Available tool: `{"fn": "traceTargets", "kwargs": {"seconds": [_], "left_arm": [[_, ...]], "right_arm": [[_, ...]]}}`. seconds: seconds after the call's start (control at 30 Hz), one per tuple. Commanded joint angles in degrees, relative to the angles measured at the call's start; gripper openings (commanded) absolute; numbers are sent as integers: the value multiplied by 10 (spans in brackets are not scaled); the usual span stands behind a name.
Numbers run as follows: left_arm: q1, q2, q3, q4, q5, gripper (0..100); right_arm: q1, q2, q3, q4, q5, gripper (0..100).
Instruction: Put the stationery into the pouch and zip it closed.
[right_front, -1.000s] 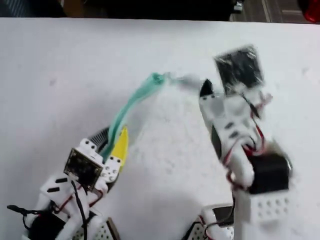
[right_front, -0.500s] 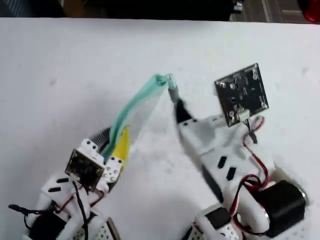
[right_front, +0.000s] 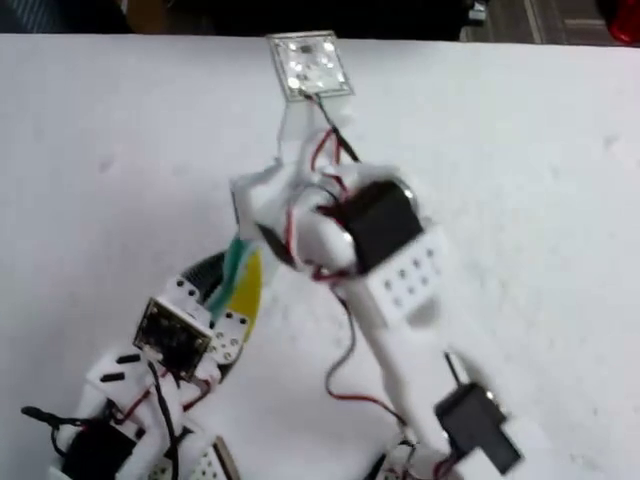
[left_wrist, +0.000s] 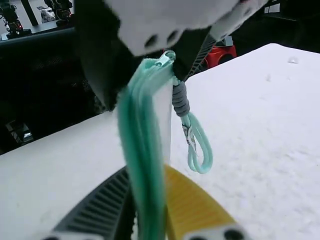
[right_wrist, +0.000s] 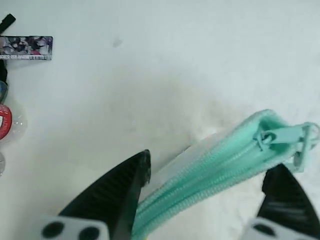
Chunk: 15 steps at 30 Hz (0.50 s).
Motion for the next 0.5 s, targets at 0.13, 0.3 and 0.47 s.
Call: {"fn": "traceTargets", "kwargs": {"seconds": [0.13, 0.3, 0.47], "left_arm": [[5, 4, 13, 0, -5, 24], [3, 4, -5, 34, -2, 204], [2, 4, -80, 123, 18, 272]], "right_arm": [[0, 56, -28, 15, 3, 229], [25, 77, -28, -24, 126, 18], [59, 74, -29, -65, 157, 19]]}}
